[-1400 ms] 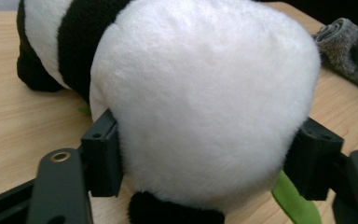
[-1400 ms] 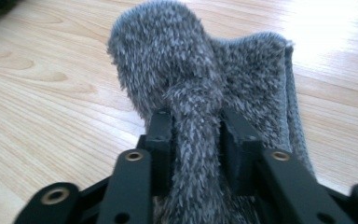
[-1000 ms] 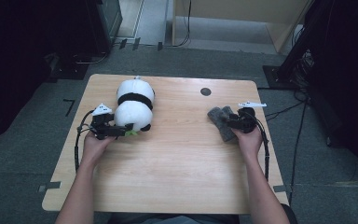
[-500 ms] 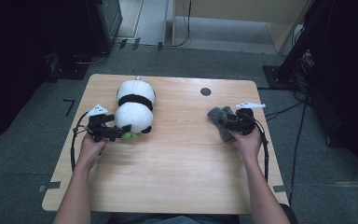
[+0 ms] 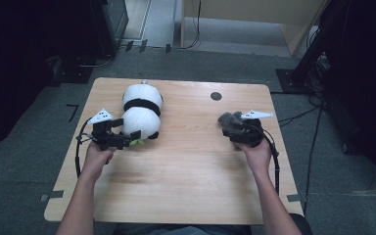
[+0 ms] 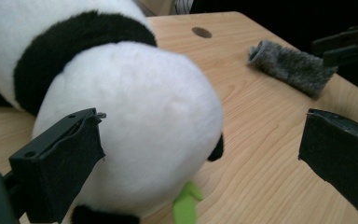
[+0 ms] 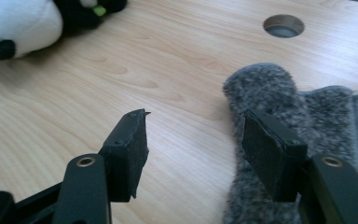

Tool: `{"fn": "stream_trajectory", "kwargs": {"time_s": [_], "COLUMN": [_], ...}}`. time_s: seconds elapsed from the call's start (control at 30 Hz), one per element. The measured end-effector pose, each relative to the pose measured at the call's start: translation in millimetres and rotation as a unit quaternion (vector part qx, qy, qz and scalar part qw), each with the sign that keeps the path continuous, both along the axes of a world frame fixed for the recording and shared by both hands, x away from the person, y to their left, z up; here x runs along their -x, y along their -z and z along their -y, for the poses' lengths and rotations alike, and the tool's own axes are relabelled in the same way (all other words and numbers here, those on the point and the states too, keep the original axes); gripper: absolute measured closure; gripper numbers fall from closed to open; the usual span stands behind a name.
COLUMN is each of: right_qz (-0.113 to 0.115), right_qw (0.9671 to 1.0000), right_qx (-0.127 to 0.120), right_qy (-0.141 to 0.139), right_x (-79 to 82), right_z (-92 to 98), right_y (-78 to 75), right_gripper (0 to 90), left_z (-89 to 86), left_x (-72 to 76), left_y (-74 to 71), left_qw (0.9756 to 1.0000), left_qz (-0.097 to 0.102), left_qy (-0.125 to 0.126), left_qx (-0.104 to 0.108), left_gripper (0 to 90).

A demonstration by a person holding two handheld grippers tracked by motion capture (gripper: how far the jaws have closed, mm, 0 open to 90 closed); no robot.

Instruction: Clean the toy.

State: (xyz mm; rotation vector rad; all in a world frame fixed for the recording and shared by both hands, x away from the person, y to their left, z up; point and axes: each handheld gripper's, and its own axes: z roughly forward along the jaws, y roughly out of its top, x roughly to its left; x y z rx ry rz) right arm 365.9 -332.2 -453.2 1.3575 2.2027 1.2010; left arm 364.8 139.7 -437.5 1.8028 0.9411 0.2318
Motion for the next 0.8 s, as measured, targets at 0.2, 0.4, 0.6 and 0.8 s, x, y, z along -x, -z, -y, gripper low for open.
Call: {"fn": "stream_trajectory", "kwargs": {"time_s": [0.2, 0.4, 0.6, 0.8], "right_qz": [0.012, 0.01, 0.026, 0.029], "right_qw": [0.9997, 0.999, 0.998, 0.9976], "right_qx": [-0.004, -0.003, -0.004, -0.003], "right_qy": [-0.021, -0.042, -0.058, -0.063], "right_x": [12.2, 23.7, 38.1, 47.7], "right_z": [-11.7, -24.0, -32.4, -35.1], "right_y": [-3.1, -3.0, 0.0, 4.8], "right_gripper": [40.8, 40.7, 40.4, 40.4], "left_z": [17.2, 33.5, 54.8, 73.1], "left_x": [6.5, 10.5, 15.5, 18.7], "left_y": [-3.2, -2.6, 2.3, 8.5], "left_qw": [0.9996, 0.9989, 0.9973, 0.9955], "left_qz": [0.004, -0.001, -0.007, -0.006], "left_qy": [0.023, 0.042, 0.065, 0.081], "left_qx": [-0.019, -0.021, -0.033, -0.049], "left_gripper": [0.0, 0.0, 0.0, 0.0]}}
